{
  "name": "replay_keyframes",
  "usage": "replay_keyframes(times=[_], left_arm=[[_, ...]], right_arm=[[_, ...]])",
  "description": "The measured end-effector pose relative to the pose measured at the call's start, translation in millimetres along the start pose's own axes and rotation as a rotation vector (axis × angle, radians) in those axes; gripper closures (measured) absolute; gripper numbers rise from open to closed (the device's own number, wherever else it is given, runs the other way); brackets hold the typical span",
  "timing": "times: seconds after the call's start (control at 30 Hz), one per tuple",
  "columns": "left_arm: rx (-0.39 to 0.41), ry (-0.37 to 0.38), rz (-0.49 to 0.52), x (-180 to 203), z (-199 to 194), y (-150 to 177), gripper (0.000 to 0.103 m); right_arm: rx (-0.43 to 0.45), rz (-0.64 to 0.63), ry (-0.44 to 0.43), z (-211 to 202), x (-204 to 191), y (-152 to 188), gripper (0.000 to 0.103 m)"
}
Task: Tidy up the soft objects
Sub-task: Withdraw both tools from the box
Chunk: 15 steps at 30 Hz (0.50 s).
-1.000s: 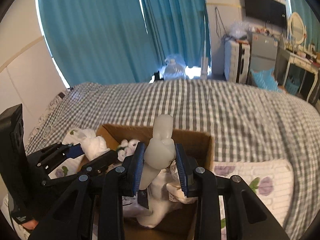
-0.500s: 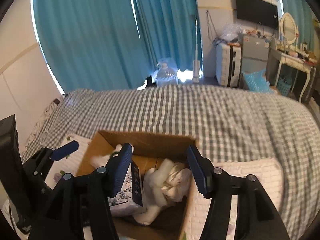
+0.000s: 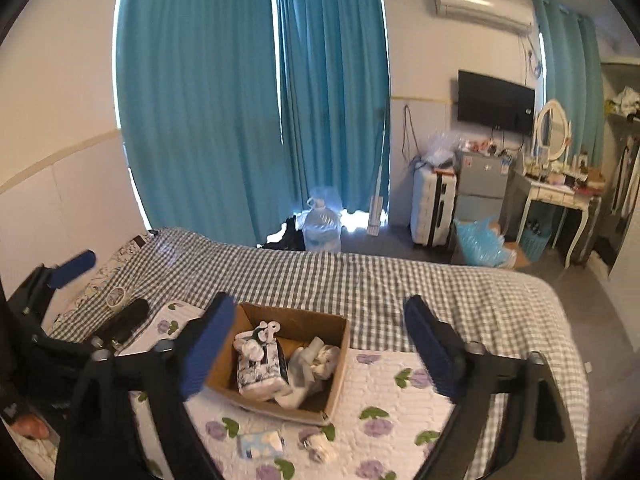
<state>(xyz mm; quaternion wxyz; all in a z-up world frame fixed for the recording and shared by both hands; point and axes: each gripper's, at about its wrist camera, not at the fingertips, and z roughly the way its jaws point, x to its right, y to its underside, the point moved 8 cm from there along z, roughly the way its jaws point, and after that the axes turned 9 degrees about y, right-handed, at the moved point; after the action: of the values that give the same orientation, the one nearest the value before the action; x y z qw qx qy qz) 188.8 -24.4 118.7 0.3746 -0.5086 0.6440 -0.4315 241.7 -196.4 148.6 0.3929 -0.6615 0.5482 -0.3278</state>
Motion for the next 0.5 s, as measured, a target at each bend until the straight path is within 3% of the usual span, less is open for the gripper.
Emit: replay_keyframes(times=[0.1,0.23,0.37,0.5], left_arm=[[0.016,-0.007,-0.035,6,-27,0,0.000],[-0.001,-0.008,-0.084,13,-40,17,0.000],[-0.067,-0.016,-0.093,20,-30,53,0.000],[-0.160,-0.023,-0.112,23,-12,99,0.000]], right_arm=[[0.027,-0.002,-0.019,-37,3,4,0.001],[0.033,-0.045,0.004,-65,4,20,0.000],[0.002,-0.072,0.020,-66,6,50,0.000],[-0.059,-0.082,0.019,-41,8,88,0.000]])
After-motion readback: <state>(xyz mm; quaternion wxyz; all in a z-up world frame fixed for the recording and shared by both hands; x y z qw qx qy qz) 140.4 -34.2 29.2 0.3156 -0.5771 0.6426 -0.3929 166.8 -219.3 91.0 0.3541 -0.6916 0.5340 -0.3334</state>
